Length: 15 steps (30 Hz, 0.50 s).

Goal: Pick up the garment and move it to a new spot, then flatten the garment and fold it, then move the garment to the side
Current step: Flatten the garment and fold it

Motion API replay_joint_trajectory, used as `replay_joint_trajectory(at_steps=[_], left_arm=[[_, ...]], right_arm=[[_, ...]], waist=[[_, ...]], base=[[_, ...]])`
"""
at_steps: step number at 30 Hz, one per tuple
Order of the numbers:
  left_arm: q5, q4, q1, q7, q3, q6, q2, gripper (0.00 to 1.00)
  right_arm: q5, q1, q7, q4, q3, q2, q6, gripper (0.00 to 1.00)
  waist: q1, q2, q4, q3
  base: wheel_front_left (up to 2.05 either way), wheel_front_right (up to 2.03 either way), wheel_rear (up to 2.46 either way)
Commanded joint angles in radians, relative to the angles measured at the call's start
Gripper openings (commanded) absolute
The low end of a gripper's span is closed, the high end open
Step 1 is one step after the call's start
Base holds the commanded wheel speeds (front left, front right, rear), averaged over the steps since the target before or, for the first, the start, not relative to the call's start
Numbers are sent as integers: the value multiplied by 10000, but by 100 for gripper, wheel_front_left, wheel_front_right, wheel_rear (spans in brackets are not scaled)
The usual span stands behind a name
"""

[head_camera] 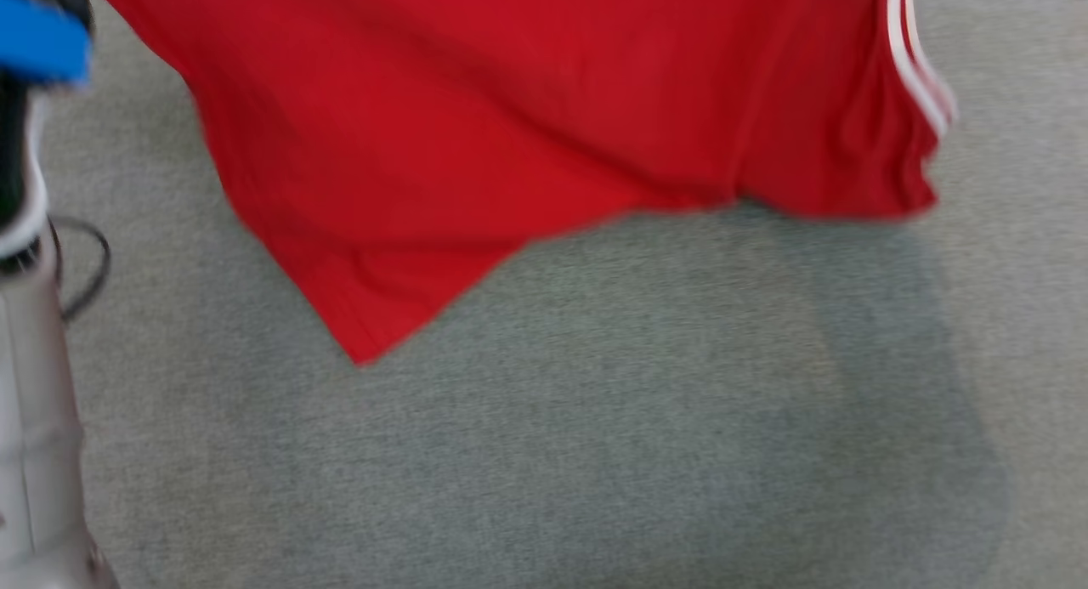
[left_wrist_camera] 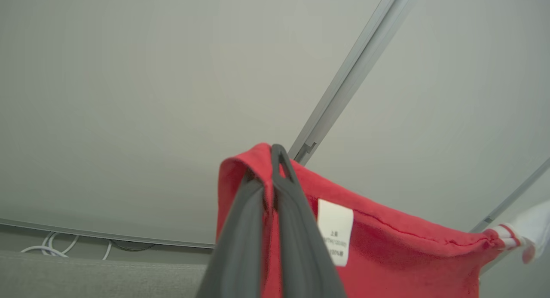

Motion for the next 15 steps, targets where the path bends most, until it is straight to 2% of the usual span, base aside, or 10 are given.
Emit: replay_joint_trajectory(at_steps=[1,8,12,15], left_arm=[[221,446,-694,-359,-29,-113,7,0],[925,2332,-3405,-2470,-168,-636,-368,0],[1004,2764,-3882,-3206,-336,-983,-410,0],[1142,2882,-3515,-3585,-648,-1180,-285,0]], right_arm=[[-198,-744,-488,334,154,-211,-2,0],[-1098,-3461,-3327,1607,185,-514,-2,0],[-1252,-3630,-3823,1545,590,-859,0,0],[-1008,-2922,-3898,1467,1104,-1431,0,0]], waist=[[-5,0,441,427],[-5,0,616,179],[-5,0,651,77],[-5,0,688,138]], base=[[0,0,0],[0,0,0],[0,0,0],[0,0,0]])
